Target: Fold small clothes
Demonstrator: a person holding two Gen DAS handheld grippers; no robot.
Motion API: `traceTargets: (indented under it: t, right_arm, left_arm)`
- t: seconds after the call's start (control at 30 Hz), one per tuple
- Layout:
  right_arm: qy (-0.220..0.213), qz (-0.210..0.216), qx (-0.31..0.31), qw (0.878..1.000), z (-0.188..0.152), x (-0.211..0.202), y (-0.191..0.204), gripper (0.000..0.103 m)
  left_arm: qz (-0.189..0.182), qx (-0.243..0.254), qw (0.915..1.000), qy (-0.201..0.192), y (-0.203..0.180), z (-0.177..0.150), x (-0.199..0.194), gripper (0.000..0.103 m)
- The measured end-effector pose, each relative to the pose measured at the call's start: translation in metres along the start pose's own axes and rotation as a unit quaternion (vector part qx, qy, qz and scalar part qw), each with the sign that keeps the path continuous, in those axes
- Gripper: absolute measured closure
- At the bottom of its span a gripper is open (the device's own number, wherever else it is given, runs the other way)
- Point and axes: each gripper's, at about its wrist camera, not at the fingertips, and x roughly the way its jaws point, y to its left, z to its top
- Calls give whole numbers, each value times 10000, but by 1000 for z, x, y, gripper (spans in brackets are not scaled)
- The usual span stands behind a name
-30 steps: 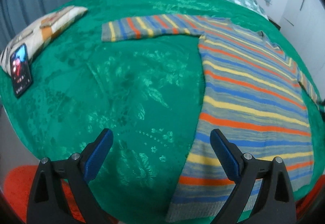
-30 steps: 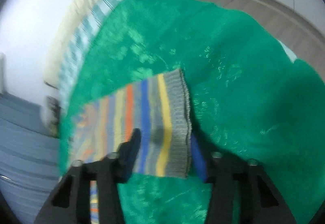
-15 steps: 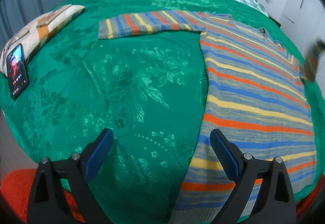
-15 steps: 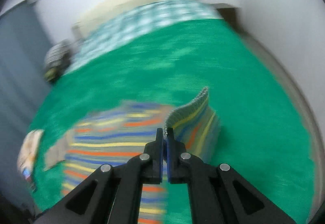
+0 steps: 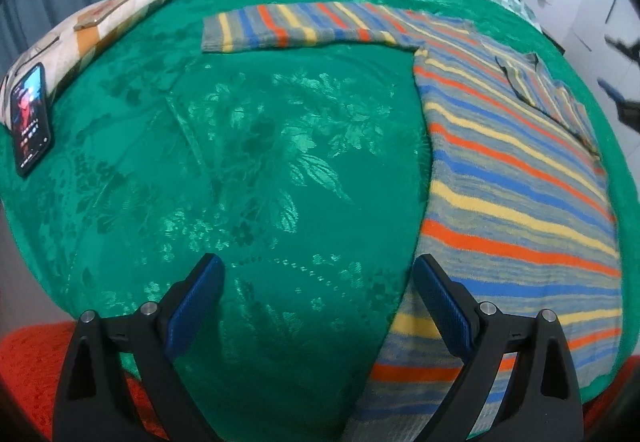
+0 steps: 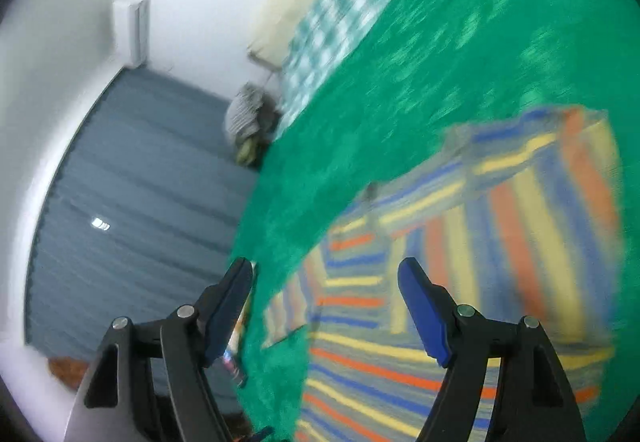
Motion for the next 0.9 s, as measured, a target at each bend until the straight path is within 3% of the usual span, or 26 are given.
traceTargets:
  t: [0.07,0.2,0.27,0.33,0.37,0.43,0.5,0.57,0.77,0.83,0.9]
  right_arm:
    - [55,-598,-59,9982,9,-9,-13,28]
    - [464,-974,190,9940,3,-3,-48,32]
    - [653,-1417,356,9871,-7,8,-71,34]
    - [762,-2234,340,9711,-15,14,-90,56]
    - [658,-2390,251,9685,-18,9,-94,72]
    - [417,-2481,164,9677,-20,-5,-94,73]
    - [227,-2732,-67,9617,-24,-20,-82,56]
    - [219,-2795,-544,9584,-37,-35,-58,55]
    - [971,-2389,-1759,9500,-101,-33,-10,55]
    - [1212,-2475,-1889,9425,-124,-30,-12,55]
    - [1237,-2876,-1844,9317,-142,-34,-24,55]
  left_arm:
    - [-4,21,10000,35,-3,0,2,6]
    - [83,142,9999,33,-9,-2,4,6]
    - [140,189,9997,30,-10,-3,4,6]
    - [160,206,9997,37,-10,-4,5,6]
    - [157,205,9997,40,-9,-4,5,6]
    - [138,186,9997,54,-8,-3,5,6]
    - [123,170,9998,64,-8,-3,6,6]
    - [111,173,9998,68,-9,-3,6,6]
    - [91,282,9995,148,-12,-6,8,4]
    - [76,305,9994,171,-12,-7,9,3]
    - [58,309,9993,212,-11,-9,10,1]
